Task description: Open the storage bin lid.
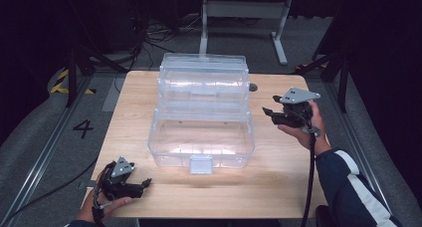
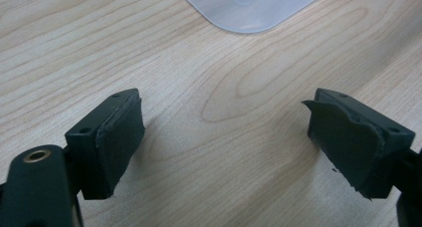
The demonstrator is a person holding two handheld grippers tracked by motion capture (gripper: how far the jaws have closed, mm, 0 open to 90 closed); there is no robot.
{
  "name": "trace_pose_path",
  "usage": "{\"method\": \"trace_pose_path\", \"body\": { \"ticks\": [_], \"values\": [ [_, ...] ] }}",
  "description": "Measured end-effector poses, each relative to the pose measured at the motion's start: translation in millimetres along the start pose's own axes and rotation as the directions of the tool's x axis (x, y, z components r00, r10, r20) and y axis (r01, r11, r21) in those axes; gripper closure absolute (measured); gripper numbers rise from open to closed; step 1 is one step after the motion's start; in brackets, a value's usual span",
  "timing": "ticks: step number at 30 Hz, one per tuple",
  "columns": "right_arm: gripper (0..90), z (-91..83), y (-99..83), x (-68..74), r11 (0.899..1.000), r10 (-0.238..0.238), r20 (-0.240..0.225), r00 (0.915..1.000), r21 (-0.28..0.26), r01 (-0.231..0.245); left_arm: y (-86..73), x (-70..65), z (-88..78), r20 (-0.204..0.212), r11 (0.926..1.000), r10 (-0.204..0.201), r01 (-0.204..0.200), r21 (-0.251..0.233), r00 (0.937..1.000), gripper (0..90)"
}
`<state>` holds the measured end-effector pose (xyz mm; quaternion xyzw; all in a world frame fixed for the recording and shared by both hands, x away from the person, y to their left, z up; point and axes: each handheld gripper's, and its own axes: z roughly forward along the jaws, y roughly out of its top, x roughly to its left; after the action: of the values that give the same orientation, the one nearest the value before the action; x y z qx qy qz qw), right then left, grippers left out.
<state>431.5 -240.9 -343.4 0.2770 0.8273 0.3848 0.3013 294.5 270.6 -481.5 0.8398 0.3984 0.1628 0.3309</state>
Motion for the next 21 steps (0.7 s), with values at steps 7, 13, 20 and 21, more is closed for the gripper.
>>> {"method": "trace_pose_path", "body": {
  "ticks": [7, 13, 20, 21],
  "values": [
    [43.7, -5.3, -19.2, 5.6, 1.0, 0.001, 0.004, 1.0, 0.016, -0.002, 0.0, 0.0, -0.1, -0.001, 1.0, 0.001, -0.001, 0.001, 1.0, 14.9],
    [43.1, -8.7, -37.5, 10.2, 0.999, 0.005, 0.005, 1.0, 0.042, -0.005, -0.1, -0.3, 0.1, 0.001, 1.0, -0.004, 0.004, -0.001, 1.0, 14.9],
    [42.7, -17.2, -56.8, 12.1, 0.997, 0.002, 0.021, 0.9998, 0.073, -0.004, -0.1, -0.4, 0.0, -0.001, 1.0, -0.004, 0.004, -0.001, 1.0, 14.9],
    [42.5, -18.7, -60.5, 12.7, 0.997, -0.003, 0.029, 0.9996, 0.08, 0.001, -0.2, -0.4, 0.0, -0.001, 1.0, -0.004, 0.004, -0.001, 1.0, 14.9]
  ]
}}
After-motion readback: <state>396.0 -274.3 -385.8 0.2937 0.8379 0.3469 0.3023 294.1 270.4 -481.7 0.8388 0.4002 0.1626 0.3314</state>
